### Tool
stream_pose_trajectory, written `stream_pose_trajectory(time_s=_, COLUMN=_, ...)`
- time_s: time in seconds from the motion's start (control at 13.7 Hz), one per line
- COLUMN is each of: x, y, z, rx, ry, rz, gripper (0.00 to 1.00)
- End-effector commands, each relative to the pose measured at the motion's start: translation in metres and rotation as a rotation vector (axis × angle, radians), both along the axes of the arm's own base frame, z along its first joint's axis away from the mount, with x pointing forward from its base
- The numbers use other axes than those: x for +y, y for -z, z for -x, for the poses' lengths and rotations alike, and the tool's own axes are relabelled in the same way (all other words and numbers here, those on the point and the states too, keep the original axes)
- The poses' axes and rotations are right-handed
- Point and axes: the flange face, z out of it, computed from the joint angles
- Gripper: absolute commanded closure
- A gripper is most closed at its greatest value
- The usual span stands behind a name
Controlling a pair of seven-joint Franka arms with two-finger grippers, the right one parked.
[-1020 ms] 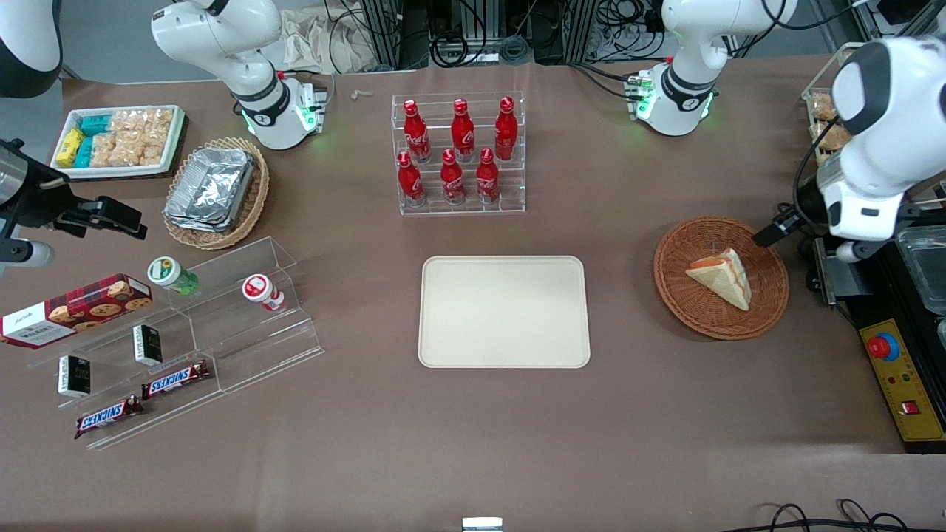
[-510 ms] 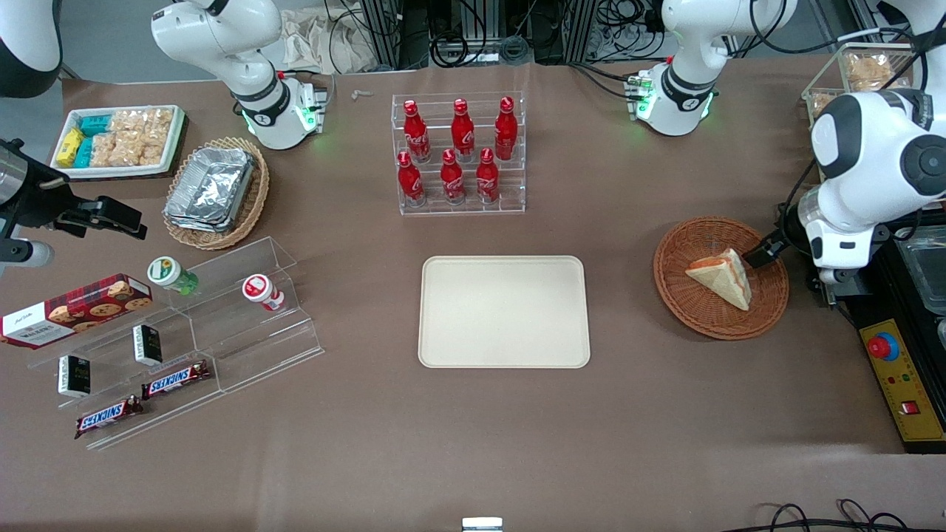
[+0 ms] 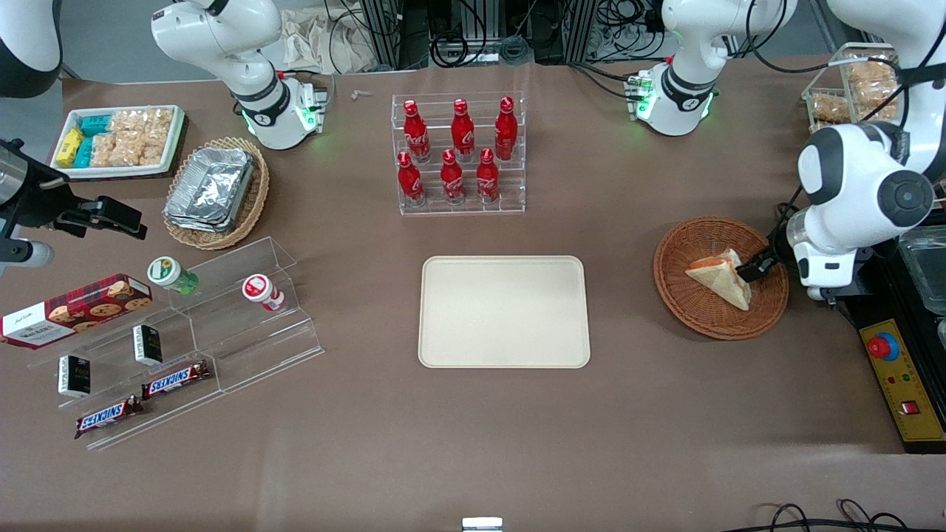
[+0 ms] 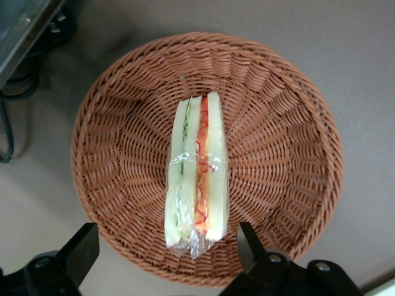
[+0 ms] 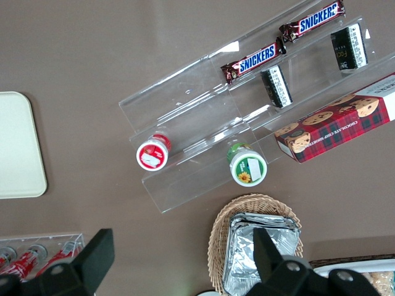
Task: Place sandwich from basket to tray
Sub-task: 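Lower the open left gripper onto the sandwich and close on it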
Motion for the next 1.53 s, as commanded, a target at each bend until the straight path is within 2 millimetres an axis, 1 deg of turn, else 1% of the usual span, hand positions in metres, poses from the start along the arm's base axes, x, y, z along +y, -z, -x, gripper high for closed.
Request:
stream_pose_trajectory(time_s=0.0, x=-0.002, y=0.021, z=0.002, rx=0.001, ry=-0.022, rz=-0.009, gripper=0.00)
stream_pose_trajectory(time_s=0.22, x=-0.003, y=0.034, z=0.003, rx=0.020, ry=-0.025, rz=-0.006, gripper=0.00)
stream_pose_trajectory(time_s=0.36, x=-0.004, y=0.050, z=0.003, rx=0.039, ry=-0.026, rz=-0.005, gripper=0.00)
stream_pose_trajectory(time_s=0.51, x=-0.006, y=0.062, z=0.004, rx=0.050, ry=-0.025, rz=-0.003, gripper=0.00)
stream_pose_trajectory(time_s=0.73, x=-0.007, y=0.075, z=0.004, rx=0.059, ry=-0.025, rz=-0.003, gripper=0.00)
stream_pose_trajectory(time_s=0.87, x=-0.010, y=0.077, z=0.004, rx=0.062, ry=-0.017, rz=-0.004, gripper=0.00)
stream_pose_trajectory(time_s=1.02, x=-0.012, y=0.091, z=0.004, rx=0.072, ry=-0.014, rz=-0.006, gripper=0.00)
stream_pose_trajectory(time_s=1.09, x=-0.013, y=0.096, z=0.004, rx=0.070, ry=-0.011, rz=-0.007, gripper=0.02)
stream_pose_trajectory(time_s=1.17, x=-0.016, y=0.097, z=0.004, rx=0.071, ry=-0.006, rz=-0.005, gripper=0.23)
stream_pose_trajectory(time_s=1.24, x=-0.017, y=0.096, z=0.004, rx=0.070, ry=-0.005, rz=-0.004, gripper=0.47)
stream_pose_trajectory(time_s=1.31, x=-0.017, y=0.097, z=0.004, rx=0.072, ry=-0.005, rz=-0.004, gripper=0.69)
stream_pose_trajectory(time_s=1.38, x=-0.017, y=0.097, z=0.003, rx=0.072, ry=-0.003, rz=-0.004, gripper=0.84)
stream_pose_trajectory(time_s=1.46, x=-0.018, y=0.098, z=0.003, rx=0.072, ry=0.000, rz=-0.004, gripper=0.95)
